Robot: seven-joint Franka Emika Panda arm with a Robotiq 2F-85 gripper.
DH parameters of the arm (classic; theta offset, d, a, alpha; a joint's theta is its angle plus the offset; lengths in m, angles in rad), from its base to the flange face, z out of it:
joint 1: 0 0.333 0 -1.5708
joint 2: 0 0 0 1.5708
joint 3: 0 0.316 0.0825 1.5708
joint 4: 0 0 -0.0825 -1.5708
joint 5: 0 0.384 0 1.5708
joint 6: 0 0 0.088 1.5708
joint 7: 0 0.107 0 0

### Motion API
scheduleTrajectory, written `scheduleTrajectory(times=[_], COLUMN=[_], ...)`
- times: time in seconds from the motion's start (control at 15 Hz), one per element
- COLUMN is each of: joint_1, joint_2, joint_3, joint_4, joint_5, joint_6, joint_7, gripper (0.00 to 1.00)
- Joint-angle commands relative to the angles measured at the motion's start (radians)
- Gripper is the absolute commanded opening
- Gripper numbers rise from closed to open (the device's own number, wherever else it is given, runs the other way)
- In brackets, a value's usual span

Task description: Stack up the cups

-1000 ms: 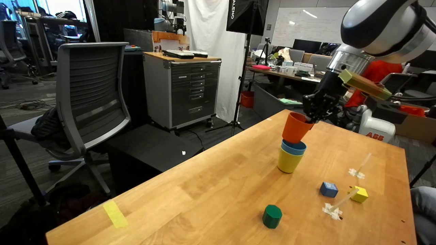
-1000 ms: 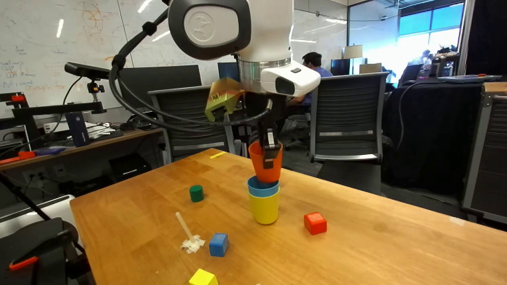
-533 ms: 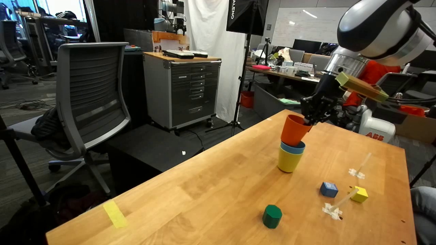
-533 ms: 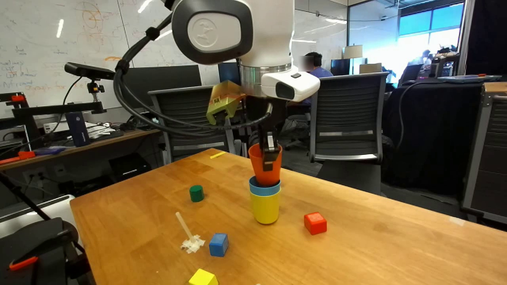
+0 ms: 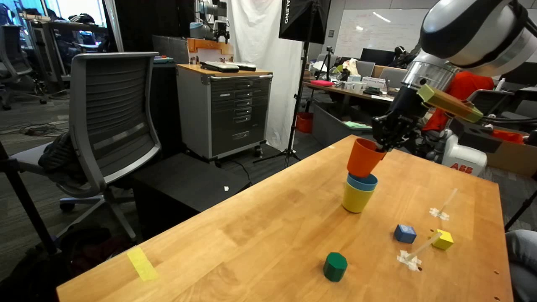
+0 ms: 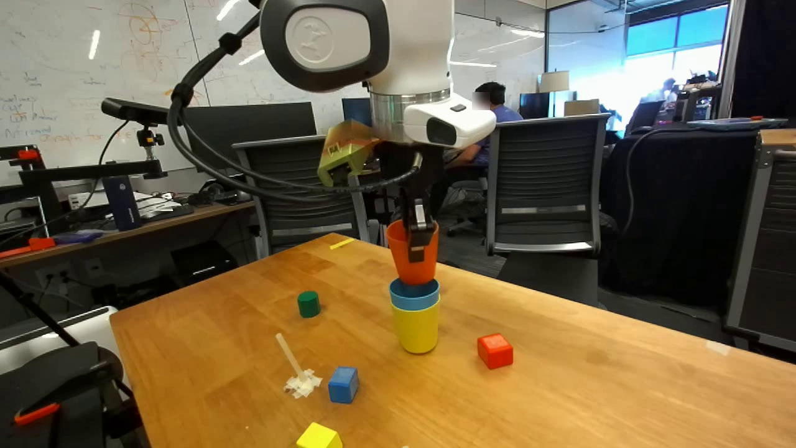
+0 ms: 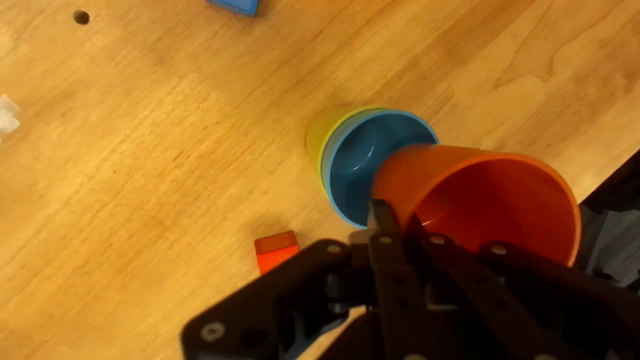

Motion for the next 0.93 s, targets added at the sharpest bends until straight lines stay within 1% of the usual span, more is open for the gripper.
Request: scheduleTrajectory(times=[0.0,0.4,0.87], joint_1=[-0.008,-0.028,-0.040], joint_2=[-0.052,-0.047,-0.021], joint_3=[-0.005,-0.015,0.000], joint_4=[-0.055,-0.074,-0.072], joint_5=[-0.026,-0.016,0.015], joint_6=[0.002,0.006,0.042], joint_7=[-0.004,-0.019,-0.043], gripper=[0.01,0.01,0.01])
